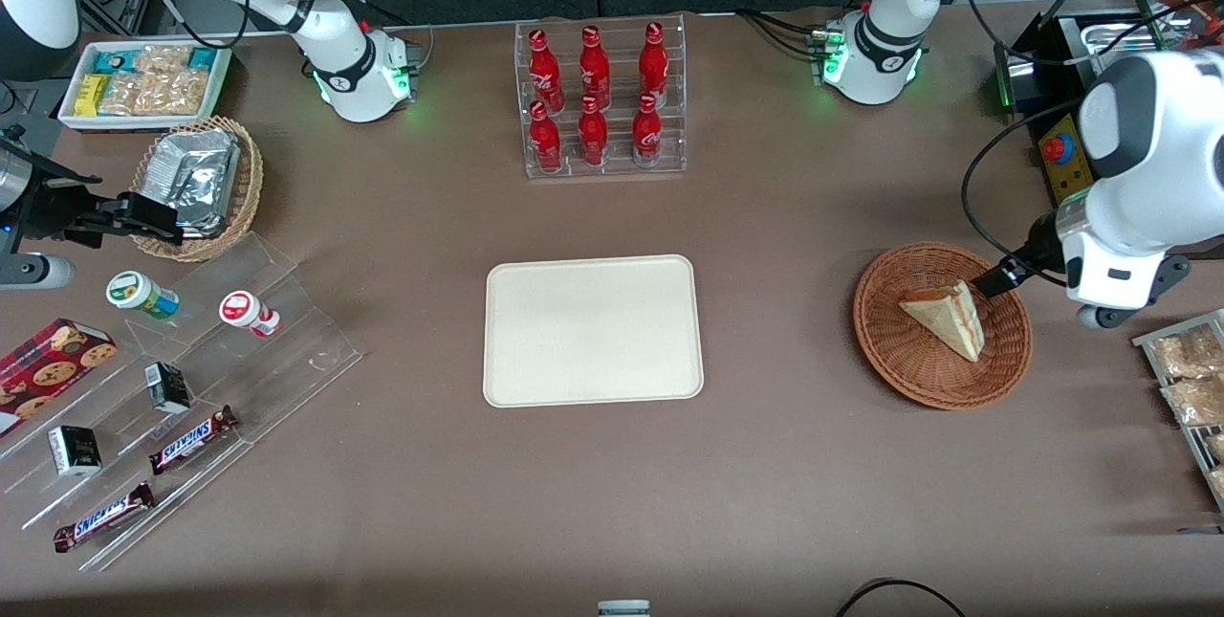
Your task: Place sandwich from basket to tray
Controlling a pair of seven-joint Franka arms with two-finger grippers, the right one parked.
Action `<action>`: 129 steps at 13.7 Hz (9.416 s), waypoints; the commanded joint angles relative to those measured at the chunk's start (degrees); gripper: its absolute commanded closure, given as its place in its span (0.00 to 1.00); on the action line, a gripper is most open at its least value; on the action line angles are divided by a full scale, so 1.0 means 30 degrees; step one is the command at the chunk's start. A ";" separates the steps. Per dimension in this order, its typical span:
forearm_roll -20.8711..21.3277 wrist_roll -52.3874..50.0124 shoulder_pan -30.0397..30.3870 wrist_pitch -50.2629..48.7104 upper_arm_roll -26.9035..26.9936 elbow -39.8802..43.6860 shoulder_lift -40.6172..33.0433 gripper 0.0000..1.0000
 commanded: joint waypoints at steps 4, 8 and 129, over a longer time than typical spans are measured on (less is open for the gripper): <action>0.0280 -0.2155 0.0157 0.5870 0.0024 -0.4751 -0.1286 0.00; 0.0280 -0.2771 0.0157 0.8537 0.0053 -0.6626 -0.0965 0.00; 0.0426 1.2903 0.1270 -1.3255 -0.0972 0.8346 -0.4944 0.01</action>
